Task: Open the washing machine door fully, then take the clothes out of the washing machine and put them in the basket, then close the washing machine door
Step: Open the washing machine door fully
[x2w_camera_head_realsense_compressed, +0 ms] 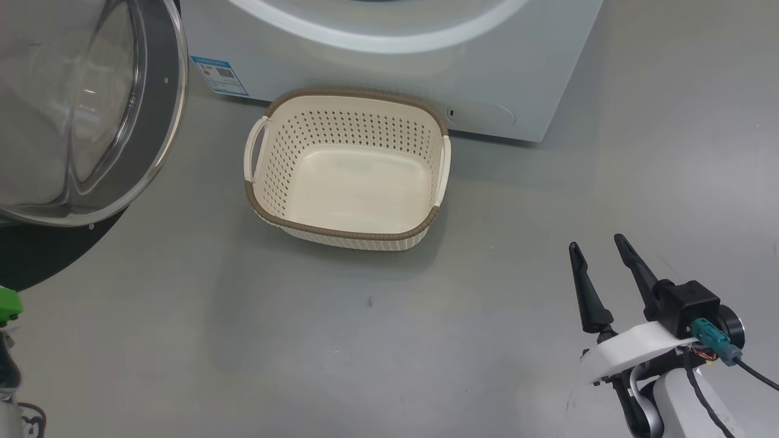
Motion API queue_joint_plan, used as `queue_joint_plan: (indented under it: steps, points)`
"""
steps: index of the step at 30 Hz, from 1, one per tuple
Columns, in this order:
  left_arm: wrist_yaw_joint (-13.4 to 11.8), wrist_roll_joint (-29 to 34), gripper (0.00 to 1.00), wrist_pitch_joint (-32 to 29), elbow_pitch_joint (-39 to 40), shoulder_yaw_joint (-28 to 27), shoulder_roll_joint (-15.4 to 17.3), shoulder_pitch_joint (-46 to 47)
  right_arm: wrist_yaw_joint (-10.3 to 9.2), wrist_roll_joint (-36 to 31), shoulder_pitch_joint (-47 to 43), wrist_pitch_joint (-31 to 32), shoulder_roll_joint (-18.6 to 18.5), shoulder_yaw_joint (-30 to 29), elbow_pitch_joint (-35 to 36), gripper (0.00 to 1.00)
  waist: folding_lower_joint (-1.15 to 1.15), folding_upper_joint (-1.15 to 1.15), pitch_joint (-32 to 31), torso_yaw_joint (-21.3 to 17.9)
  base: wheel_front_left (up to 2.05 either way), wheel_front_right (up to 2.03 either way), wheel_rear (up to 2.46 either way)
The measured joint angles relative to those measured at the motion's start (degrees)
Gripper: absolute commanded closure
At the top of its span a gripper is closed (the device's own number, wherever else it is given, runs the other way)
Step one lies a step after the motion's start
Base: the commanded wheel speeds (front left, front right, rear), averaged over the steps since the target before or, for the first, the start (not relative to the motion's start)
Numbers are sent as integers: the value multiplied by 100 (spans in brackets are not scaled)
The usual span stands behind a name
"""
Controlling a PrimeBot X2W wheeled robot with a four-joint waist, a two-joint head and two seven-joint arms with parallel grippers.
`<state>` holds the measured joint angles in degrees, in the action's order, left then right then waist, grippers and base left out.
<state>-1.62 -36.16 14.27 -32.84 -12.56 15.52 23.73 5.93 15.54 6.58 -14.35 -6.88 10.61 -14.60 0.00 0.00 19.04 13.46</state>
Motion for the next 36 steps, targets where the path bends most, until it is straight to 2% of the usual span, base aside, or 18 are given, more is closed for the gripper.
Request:
queue_joint_plan:
  steps: [18, 28, 36]
  points:
    - [328, 610, 100, 1, 43, 623, -84, -524, 5, 261, -8, -8, 238, -60, -342, 0, 0, 0, -830, -257, 0, 0, 0]
    - [504, 772, 100, 1, 352, 1039, -307, -973, 5, 309, -122, -8, 305, -124, -300, 0, 0, 0, -1249, -678, 0, 0, 0]
    - [619, 913, 100, 1, 698, 1343, -604, -1328, 5, 309, -260, -8, 331, -140, -203, 0, 0, 0, -1521, -1066, 0, 0, 0]
